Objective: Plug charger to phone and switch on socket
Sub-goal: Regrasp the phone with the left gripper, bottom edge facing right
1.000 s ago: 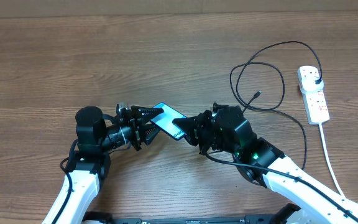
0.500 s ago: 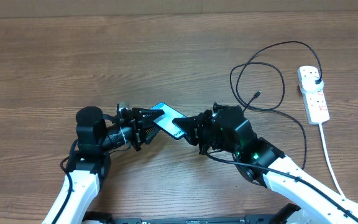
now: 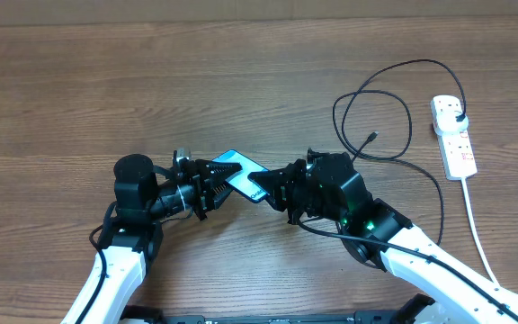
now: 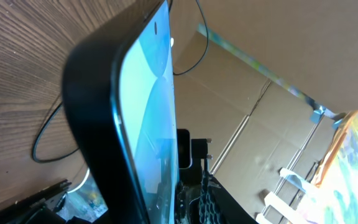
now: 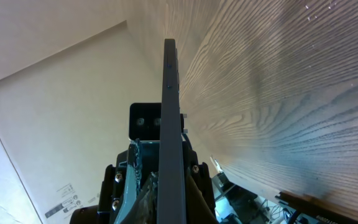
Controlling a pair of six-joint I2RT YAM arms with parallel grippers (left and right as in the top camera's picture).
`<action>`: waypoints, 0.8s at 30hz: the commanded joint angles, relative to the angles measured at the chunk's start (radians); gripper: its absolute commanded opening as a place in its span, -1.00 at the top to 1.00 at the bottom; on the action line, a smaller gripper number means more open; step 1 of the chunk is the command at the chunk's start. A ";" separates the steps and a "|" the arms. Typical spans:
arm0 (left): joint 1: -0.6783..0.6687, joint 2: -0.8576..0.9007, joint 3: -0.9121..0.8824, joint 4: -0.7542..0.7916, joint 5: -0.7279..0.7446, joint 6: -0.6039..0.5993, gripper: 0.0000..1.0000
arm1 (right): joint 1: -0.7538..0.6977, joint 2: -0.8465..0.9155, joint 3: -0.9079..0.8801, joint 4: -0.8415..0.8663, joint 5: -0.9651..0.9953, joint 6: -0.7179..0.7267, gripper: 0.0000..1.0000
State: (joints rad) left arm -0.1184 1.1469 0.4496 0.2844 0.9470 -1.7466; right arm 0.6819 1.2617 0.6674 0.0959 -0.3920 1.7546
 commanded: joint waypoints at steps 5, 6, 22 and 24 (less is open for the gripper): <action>-0.010 0.003 0.002 0.012 -0.047 0.066 0.42 | 0.008 -0.006 0.011 0.009 -0.074 0.000 0.93; -0.010 0.003 0.002 0.012 -0.053 0.069 0.43 | 0.008 -0.006 0.011 0.009 -0.077 0.000 0.92; -0.034 0.003 0.002 0.004 -0.090 0.077 0.91 | 0.008 -0.006 0.011 0.006 -0.092 -0.001 0.54; -0.034 0.003 0.002 -0.001 -0.094 0.111 0.92 | 0.008 -0.006 0.011 -0.006 -0.088 -0.028 0.07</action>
State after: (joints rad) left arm -0.1448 1.1473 0.4446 0.2764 0.8917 -1.7088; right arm 0.6762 1.2613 0.6674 0.0978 -0.4168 1.7634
